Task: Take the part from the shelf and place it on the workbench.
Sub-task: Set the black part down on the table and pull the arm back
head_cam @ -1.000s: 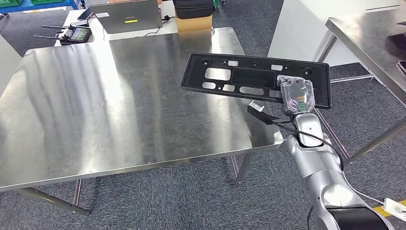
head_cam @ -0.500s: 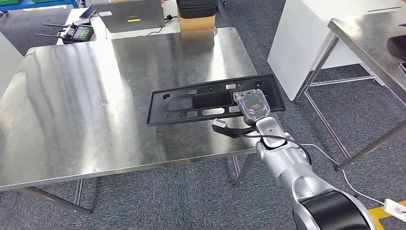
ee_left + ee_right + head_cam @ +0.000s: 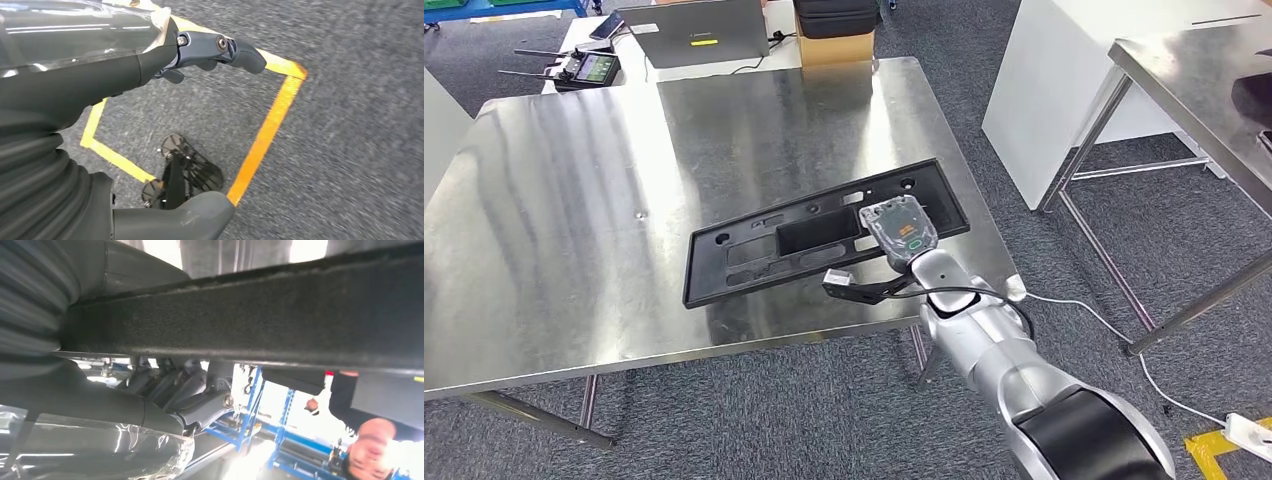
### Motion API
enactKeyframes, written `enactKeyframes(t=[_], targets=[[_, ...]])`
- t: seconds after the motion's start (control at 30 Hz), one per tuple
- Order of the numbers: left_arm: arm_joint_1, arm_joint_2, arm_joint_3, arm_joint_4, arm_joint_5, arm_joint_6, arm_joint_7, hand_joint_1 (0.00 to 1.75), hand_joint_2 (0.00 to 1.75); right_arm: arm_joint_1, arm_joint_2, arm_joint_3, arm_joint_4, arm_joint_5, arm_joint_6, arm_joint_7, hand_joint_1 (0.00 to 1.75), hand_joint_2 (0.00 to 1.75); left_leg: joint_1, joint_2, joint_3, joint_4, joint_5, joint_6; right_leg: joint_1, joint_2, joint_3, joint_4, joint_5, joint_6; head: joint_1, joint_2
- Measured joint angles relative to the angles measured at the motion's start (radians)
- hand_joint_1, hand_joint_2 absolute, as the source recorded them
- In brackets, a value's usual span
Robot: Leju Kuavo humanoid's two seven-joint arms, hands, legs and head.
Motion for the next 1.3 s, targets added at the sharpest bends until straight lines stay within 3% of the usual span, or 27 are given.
enactKeyframes(t=[0.03, 0.17, 0.5, 0.6, 0.8, 0.9, 1.1, 1.3], targets=[[0.000, 0.000, 0.000, 0.000, 0.000, 0.003, 0.012, 0.00, 1.75, 0.000, 0.005, 0.004, 0.003, -0.001, 0.005, 0.005, 0.00, 1.75, 0.000, 0.000, 0.000, 0.000, 0.000, 0.000, 0.000, 0.000, 0.000, 0.000, 0.000, 0.000, 0.000, 0.000], [0.000, 0.001, 0.000, 0.000, -0.002, -0.002, 0.052, 0.00, 0.00, 0.000, 0.010, 0.009, 0.018, -0.009, 0.016, 0.019, 0.00, 1.75, -0.002, 0.000, 0.000, 0.000, 0.000, 0.000, 0.000, 0.000, 0.000, 0.000, 0.000, 0.000, 0.000, 0.000], [0.000, 0.003, 0.000, 0.000, 0.012, -0.022, 0.077, 0.00, 0.00, 0.010, -0.004, 0.007, 0.043, -0.022, 0.019, 0.027, 0.00, 1.75, -0.003, 0.000, 0.000, 0.001, 0.000, 0.000, 0.000, 0.000, 0.000, 0.000, 0.000, 0.000, 0.000, 0.000], [0.000, 0.003, 0.000, 0.000, 0.017, -0.013, 0.080, 0.00, 0.00, 0.011, -0.004, 0.000, 0.047, -0.043, 0.060, 0.018, 0.00, 1.75, -0.003, 0.000, 0.000, 0.001, 0.000, 0.001, 0.000, 0.000, 0.000, 0.000, 0.000, 0.000, 0.000, 0.000], [0.000, 0.003, 0.000, 0.000, 0.018, 0.003, 0.104, 0.00, 0.00, -0.010, 0.001, -0.072, 0.059, -0.179, 0.390, -0.036, 0.00, 1.75, -0.003, 0.000, 0.002, 0.001, -0.001, 0.001, 0.000, 0.000, 0.001, 0.000, 0.000, 0.000, 0.000, 0.000], [-0.001, 0.003, 0.000, 0.000, 0.018, 0.005, 0.112, 0.00, 0.00, -0.027, 0.003, -0.110, 0.066, -0.209, 0.482, -0.050, 0.00, 1.75, -0.003, 0.000, 0.005, 0.001, -0.001, 0.002, 0.000, 0.000, 0.002, -0.001, 0.000, 0.000, 0.000, 0.000], [-0.001, 0.002, 0.002, 0.000, 0.035, 0.023, 0.117, 0.00, 0.00, -0.032, 0.012, -0.145, 0.072, -0.236, 0.491, -0.073, 0.00, 1.75, -0.003, 0.001, 0.005, 0.001, -0.001, 0.002, 0.000, 0.000, 0.004, -0.001, 0.000, 0.000, 0.000, 0.000], [-0.001, -0.003, 0.006, 0.000, 0.050, 0.034, 0.104, 0.00, 0.00, -0.028, 0.024, -0.166, 0.064, -0.255, 0.387, -0.106, 0.00, 1.75, -0.003, 0.001, 0.005, 0.001, -0.001, 0.002, 0.000, 0.000, 0.004, -0.001, 0.000, 0.000, 0.000, 0.000]])
